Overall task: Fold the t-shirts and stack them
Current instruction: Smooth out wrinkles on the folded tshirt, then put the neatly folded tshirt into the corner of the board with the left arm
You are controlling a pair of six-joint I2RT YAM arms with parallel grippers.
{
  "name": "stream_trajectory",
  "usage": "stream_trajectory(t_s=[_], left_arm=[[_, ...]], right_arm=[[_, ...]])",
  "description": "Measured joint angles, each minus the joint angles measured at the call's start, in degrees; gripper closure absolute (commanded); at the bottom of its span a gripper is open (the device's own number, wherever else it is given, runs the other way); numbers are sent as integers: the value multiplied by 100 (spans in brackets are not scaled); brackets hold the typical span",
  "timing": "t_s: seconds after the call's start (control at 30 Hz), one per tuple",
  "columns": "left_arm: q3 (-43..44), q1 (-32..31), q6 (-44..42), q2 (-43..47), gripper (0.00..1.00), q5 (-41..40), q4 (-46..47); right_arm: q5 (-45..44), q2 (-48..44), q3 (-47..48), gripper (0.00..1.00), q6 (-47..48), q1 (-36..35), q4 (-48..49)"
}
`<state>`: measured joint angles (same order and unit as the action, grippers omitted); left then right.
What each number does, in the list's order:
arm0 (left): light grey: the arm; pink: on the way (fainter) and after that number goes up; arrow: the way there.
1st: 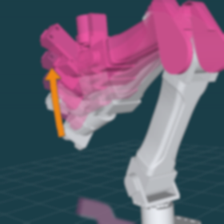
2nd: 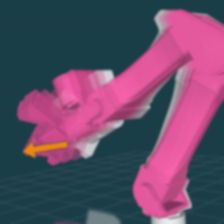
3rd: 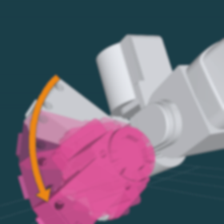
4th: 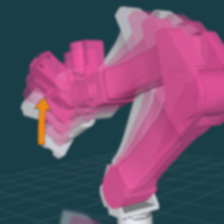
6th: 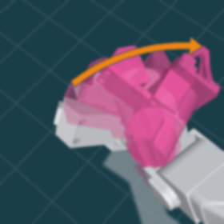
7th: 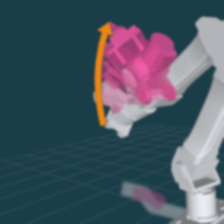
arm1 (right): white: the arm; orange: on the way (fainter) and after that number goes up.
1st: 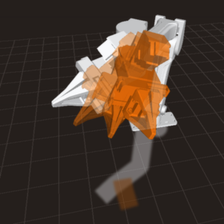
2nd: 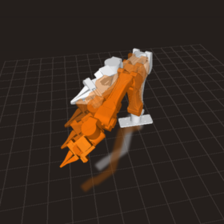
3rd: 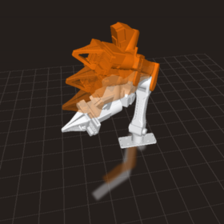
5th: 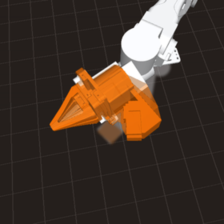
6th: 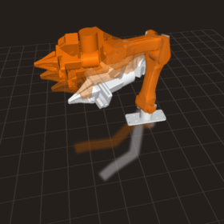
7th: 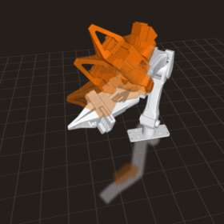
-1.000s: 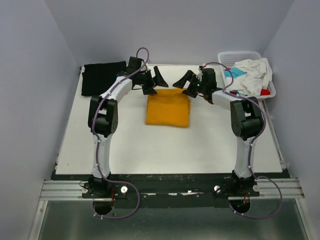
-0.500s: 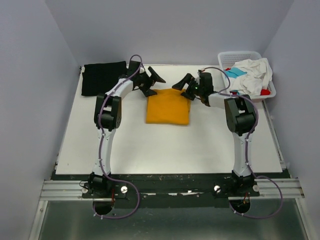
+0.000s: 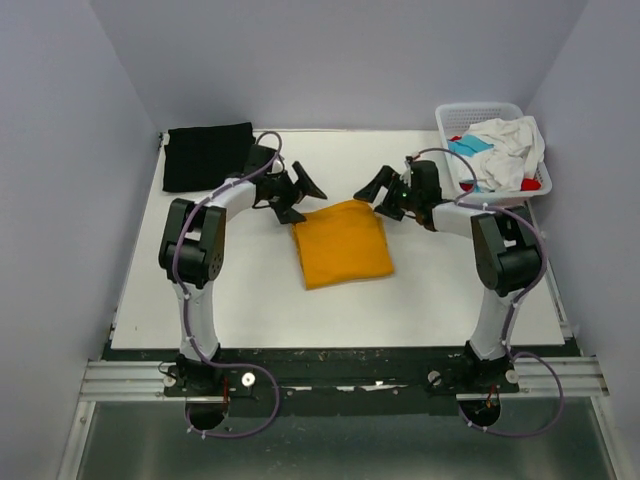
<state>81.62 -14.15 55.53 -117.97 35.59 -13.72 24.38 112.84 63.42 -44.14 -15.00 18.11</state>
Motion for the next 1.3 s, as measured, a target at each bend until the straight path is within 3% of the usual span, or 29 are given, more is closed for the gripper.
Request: stream_trajectory(t_s=[0.17, 0.23, 0.43, 0.57, 0.7, 0.97, 1.2, 1.3], left_arm=[[516, -20, -501, 330, 2, -380, -463], [382, -85, -649, 925, 1, -507, -511], [-1298, -706, -649, 2406, 1, -127, 758], [-2417, -1073, -466, 2085, 1, 136, 1384], [-2918, -1093, -417, 1668, 2, 66, 1276], [-3150, -1117, -708, 2474, 2, -855, 737], [-3314, -1141, -981, 3816, 2, -2044, 190], [-3246, -1010, -1038, 3727, 1, -2323, 17]], right_arm=[[-201, -767, 37, 0, 313, 9, -564], [-195, -1226, -179, 0, 313, 11, -496], [319, -1985, -1515, 0, -48, 9, 463], [503, -1574, -2199, 0, -225, 0, 629], [501, -1462, -2356, 0, -278, 4, 796], [131, -1980, -2341, 0, 4, -24, 92], [-1008, -3812, -2385, 0, 372, -24, -922], [-1408, -4559, -2583, 0, 483, -24, -1088]])
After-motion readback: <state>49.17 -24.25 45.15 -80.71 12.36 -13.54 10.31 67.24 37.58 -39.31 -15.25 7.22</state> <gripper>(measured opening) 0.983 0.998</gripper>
